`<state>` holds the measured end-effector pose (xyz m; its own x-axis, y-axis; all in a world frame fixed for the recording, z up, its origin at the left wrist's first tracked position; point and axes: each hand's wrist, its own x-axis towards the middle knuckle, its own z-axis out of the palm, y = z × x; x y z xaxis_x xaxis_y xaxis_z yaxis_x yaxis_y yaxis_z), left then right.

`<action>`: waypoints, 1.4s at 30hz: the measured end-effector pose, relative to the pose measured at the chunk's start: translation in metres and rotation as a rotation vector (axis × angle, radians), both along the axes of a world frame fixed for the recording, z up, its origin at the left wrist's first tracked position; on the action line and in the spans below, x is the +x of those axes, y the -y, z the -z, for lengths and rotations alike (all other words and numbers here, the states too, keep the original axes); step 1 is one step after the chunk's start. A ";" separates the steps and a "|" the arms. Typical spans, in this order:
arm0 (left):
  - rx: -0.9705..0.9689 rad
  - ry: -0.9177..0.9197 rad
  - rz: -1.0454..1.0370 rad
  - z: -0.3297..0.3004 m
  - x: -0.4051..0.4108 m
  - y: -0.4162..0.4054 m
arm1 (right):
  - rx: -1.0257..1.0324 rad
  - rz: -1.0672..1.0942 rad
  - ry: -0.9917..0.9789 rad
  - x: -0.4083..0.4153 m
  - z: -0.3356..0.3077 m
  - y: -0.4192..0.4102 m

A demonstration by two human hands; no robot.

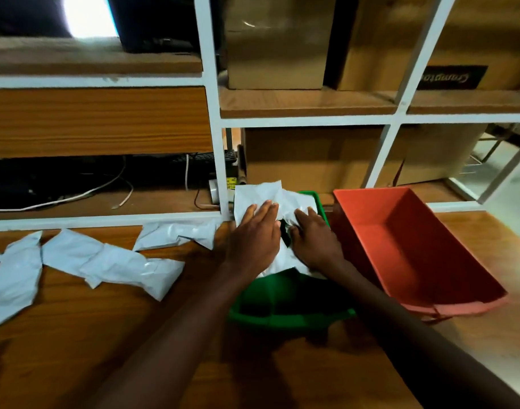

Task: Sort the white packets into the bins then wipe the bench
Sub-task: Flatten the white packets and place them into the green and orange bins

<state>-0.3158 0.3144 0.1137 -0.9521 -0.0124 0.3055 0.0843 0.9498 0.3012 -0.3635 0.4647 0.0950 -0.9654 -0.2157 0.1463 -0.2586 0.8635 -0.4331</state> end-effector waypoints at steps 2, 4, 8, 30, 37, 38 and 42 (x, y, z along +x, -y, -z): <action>-0.043 0.066 -0.017 0.016 -0.015 -0.005 | 0.060 -0.031 0.012 -0.010 0.014 0.005; -0.059 0.142 -0.026 0.031 -0.034 -0.006 | 0.099 -0.023 0.064 -0.018 0.026 0.011; -0.158 0.303 0.008 0.062 -0.055 -0.001 | 0.163 -0.025 0.149 -0.038 0.050 0.019; -0.274 0.588 0.149 0.057 -0.067 0.002 | 0.230 -0.127 0.370 -0.046 0.048 0.018; -0.144 0.084 0.158 0.012 0.016 0.033 | -0.200 -0.186 -0.098 0.029 0.004 -0.004; -0.112 0.057 0.141 0.010 0.032 0.040 | -0.272 -0.191 -0.144 0.041 0.001 0.000; -0.027 -0.028 0.032 0.010 0.104 0.068 | -0.432 -0.227 -0.301 0.090 -0.005 0.031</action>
<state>-0.2115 0.2466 0.1037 -0.9429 0.0263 0.3320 0.1227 0.9542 0.2729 -0.2738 0.4333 0.1003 -0.8039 -0.2726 0.5286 -0.5836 0.5329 -0.6127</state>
